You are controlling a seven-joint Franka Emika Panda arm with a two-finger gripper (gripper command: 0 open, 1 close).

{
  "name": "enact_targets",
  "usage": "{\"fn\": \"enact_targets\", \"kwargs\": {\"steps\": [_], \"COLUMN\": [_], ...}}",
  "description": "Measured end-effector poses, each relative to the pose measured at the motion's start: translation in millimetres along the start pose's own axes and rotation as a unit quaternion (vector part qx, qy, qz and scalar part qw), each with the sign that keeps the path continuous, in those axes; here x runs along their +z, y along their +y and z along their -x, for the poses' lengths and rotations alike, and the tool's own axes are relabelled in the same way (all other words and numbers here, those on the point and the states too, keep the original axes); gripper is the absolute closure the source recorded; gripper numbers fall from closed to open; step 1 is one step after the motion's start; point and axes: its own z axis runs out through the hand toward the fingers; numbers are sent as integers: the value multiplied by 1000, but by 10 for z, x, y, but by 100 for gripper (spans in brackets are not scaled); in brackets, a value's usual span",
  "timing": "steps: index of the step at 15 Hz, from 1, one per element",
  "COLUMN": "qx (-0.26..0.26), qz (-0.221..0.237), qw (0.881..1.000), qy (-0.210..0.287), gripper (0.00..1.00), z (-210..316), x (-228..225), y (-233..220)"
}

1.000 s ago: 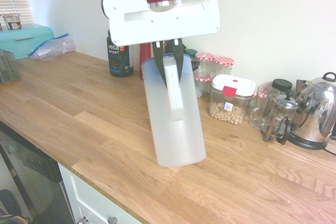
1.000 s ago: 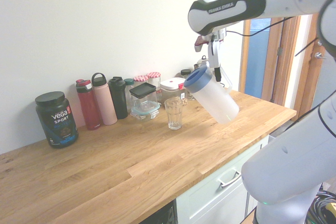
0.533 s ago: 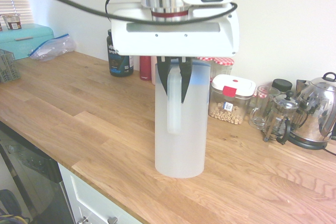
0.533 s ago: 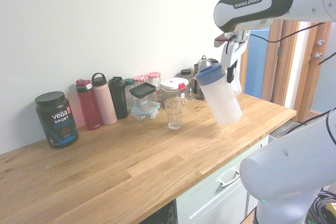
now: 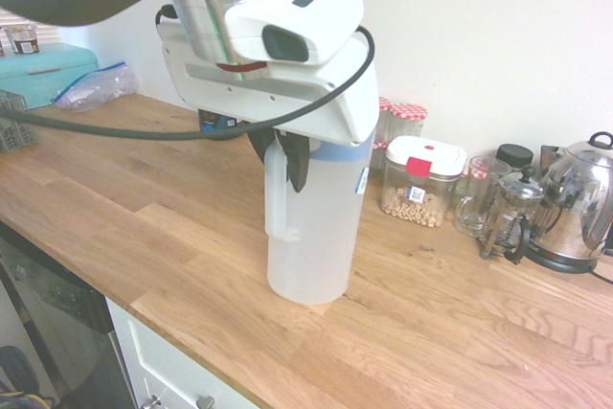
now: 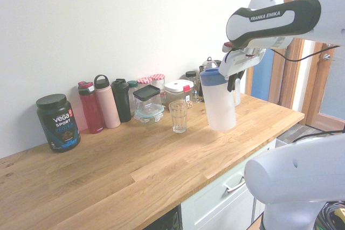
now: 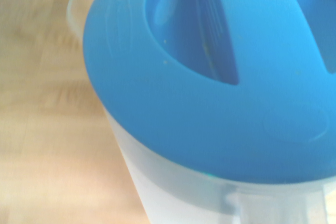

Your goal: Pour me some water

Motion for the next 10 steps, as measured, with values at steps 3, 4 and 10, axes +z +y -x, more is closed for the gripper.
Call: {"fn": "enact_targets", "kwargs": {"steps": [3,4,10], "qx": [39,49,58], "qz": [-21,-28,-70], "qw": [998,996,983], "qy": [51,70,158], "gripper": [100,100,100], "z": [251,323,658], "x": [42,5,-453], "y": [-37,-81,-853]}}
